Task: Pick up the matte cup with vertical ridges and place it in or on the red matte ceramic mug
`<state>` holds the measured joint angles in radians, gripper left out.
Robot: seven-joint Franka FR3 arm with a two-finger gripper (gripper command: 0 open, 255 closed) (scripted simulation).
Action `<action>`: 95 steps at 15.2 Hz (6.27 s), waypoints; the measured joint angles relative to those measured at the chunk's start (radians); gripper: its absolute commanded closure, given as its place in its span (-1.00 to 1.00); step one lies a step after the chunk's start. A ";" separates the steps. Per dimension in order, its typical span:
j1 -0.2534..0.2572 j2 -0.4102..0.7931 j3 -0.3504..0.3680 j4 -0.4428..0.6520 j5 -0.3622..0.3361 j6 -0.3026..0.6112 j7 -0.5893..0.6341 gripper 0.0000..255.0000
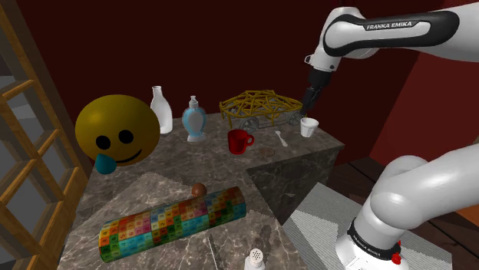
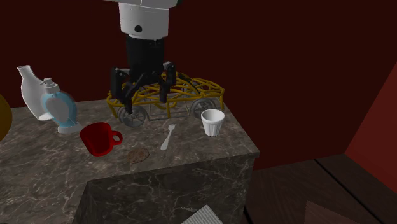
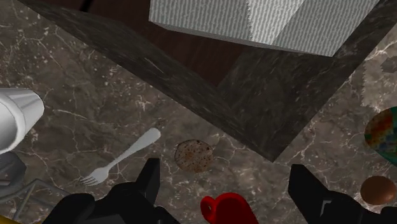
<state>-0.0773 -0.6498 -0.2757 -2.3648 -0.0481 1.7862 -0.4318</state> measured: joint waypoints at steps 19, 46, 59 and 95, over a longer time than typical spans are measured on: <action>-0.014 0.663 -0.424 0.359 0.236 0.155 -0.602 -1.00; -0.255 1.190 -0.383 0.727 0.569 0.110 -0.910 1.00; -0.252 1.168 -0.393 0.752 0.551 0.069 -0.894 1.00; -0.093 0.940 -0.410 0.854 0.412 -0.168 -0.641 1.00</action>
<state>-0.1700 0.2899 -0.6853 -1.5105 0.3641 1.6185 -1.0728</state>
